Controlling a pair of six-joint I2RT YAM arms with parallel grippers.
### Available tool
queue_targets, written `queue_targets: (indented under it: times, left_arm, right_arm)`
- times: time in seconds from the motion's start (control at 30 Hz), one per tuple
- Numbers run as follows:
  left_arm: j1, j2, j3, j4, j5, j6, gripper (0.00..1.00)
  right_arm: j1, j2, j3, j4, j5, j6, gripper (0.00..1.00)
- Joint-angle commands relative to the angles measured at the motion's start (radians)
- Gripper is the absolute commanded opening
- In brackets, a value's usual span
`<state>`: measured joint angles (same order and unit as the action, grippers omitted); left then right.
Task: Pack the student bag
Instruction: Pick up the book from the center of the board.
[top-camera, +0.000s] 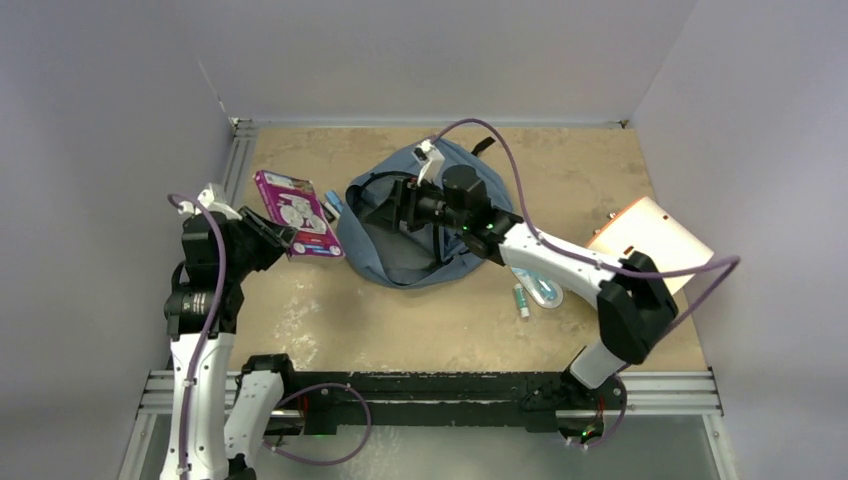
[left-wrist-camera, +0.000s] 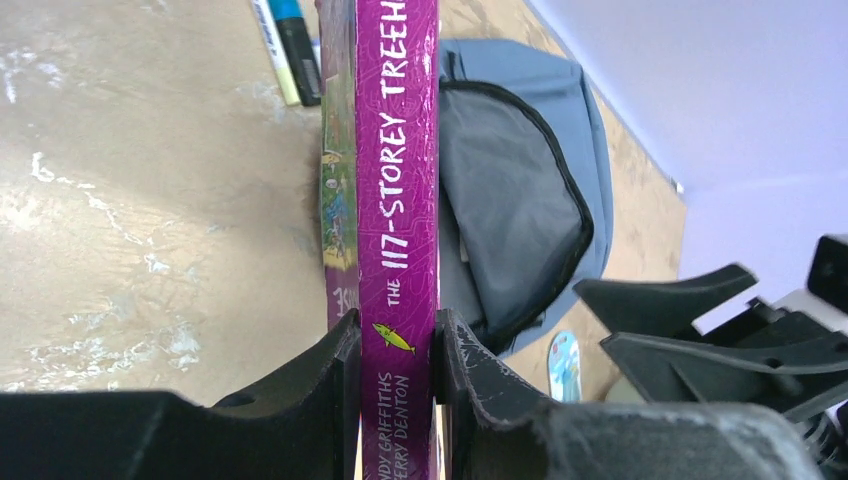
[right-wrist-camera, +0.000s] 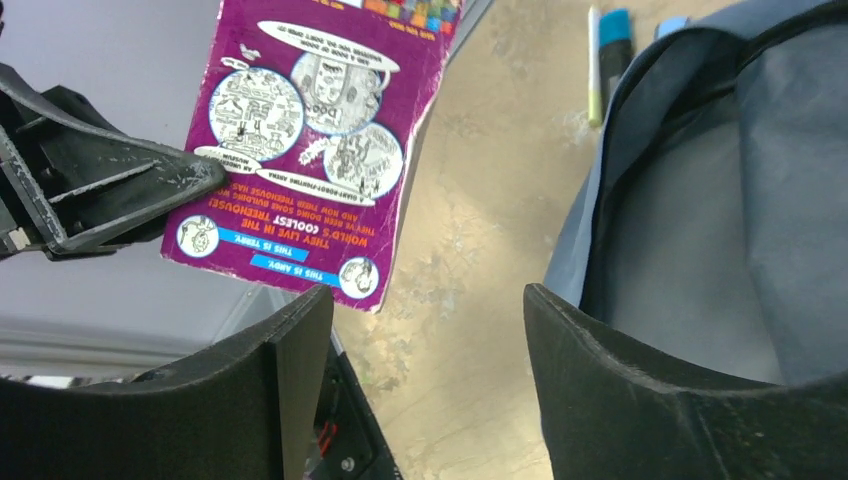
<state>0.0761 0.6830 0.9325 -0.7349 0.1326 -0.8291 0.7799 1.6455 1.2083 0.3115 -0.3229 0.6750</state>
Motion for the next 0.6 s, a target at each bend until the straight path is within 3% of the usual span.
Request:
queue_targets:
  times: [0.0,0.23,0.4,0.57]
  left_arm:
    - [-0.002,-0.008,0.099,0.031,0.229,0.171,0.0]
    - [-0.009,0.013,0.071,0.128,0.699,0.344,0.0]
    - [-0.063,0.037,0.078,0.153,0.776,0.499,0.0]
    - [-0.07,0.113,0.131,0.116,0.849,0.685,0.0]
  right_arm:
    - [0.002,-0.134,-0.088,0.111,0.081,-0.08,0.75]
    - [-0.001,-0.302,-0.144,0.07,0.195,-0.224,0.86]
    - [0.0,-0.434,-0.194,0.067,0.233,-0.391,0.86]
    - [0.0,-0.534,-0.232,0.084,0.104,-0.571,0.85]
